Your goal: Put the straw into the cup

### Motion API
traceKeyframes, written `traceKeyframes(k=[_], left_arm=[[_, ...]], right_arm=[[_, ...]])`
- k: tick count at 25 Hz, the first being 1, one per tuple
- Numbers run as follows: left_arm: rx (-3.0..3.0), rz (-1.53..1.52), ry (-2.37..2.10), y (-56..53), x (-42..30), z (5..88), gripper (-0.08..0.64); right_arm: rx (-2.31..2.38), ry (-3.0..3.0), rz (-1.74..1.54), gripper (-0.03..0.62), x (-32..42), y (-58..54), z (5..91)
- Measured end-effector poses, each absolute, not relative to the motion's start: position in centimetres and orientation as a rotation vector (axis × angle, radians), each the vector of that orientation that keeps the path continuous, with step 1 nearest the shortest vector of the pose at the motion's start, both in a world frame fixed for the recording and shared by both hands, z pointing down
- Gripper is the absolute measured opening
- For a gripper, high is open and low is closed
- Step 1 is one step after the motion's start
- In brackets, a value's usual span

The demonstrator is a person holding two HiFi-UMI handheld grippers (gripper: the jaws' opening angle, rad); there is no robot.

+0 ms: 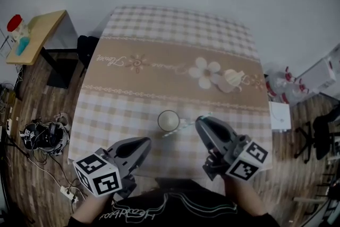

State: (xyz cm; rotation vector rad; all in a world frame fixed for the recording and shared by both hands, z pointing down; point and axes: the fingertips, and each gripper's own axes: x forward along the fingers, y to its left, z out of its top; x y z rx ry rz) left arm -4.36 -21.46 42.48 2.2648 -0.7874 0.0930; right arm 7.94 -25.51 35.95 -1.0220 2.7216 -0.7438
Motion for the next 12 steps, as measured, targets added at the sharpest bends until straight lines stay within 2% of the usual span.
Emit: traceKeyframes(k=[12], left_arm=[[2.209, 0.122, -0.788, -23.5, -3.8, 44.9, -0.003]], right_arm=[[-1.139, 2.747, -0.725, 0.032, 8.7, -29.3, 39.5]])
